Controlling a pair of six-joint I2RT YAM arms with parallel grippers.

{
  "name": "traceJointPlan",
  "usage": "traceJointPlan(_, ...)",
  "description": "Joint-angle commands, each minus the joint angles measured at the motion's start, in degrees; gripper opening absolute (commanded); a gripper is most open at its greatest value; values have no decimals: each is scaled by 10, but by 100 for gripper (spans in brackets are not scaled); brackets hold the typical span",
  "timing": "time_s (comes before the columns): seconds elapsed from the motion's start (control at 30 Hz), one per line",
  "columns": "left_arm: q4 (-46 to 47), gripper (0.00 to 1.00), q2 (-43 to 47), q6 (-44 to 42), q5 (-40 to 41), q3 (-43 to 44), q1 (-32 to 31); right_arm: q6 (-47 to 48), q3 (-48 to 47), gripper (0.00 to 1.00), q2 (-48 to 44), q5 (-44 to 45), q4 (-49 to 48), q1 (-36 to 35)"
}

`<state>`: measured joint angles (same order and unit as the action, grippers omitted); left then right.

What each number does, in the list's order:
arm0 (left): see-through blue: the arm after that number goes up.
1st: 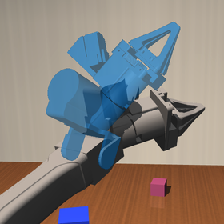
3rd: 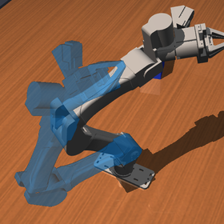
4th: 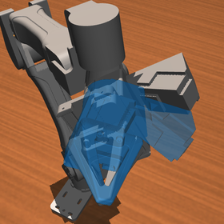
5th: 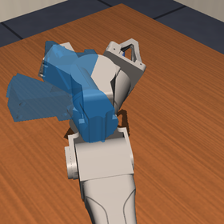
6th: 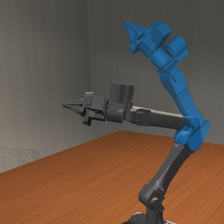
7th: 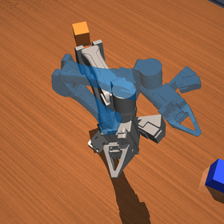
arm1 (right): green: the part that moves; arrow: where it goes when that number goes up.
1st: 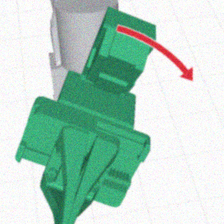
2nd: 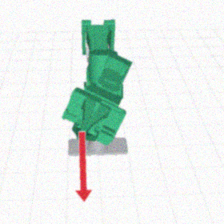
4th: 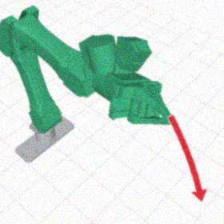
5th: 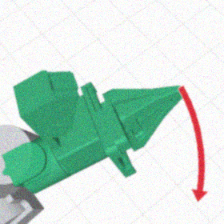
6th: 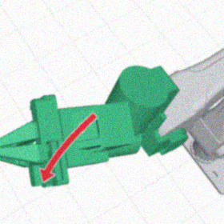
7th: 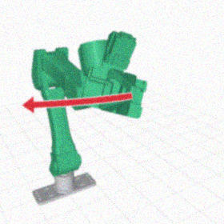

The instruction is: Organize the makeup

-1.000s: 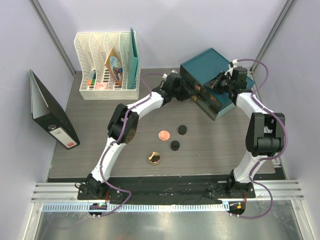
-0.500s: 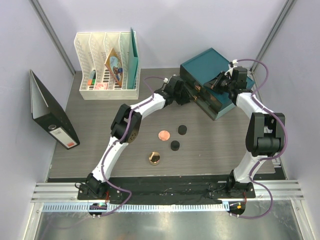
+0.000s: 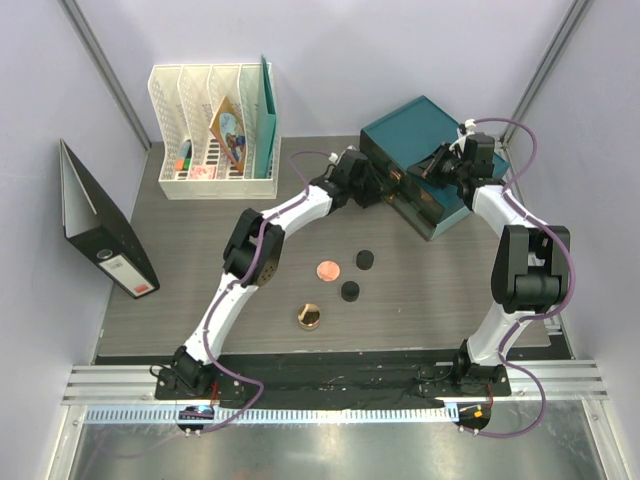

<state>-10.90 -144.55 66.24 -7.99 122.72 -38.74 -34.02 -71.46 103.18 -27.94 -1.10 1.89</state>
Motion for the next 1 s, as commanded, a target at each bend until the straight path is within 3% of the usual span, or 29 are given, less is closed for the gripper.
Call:
traceJointPlan(0.0,-11,43,-13,5,10,36,-5,52,58,2,81,76,209,-3)
traceJointPlan(0.37,-123,36,-45,0,34,106,-10,52,57,2,82,76,209,-3)
traceJointPlan(0.8,-238,35,-18,-12,116,79,-7,51,59,2,82,73,209,-3)
traceJointPlan(0.97,-236,36,33,-21,126,2,2,50,59,2,83,72,208,-3)
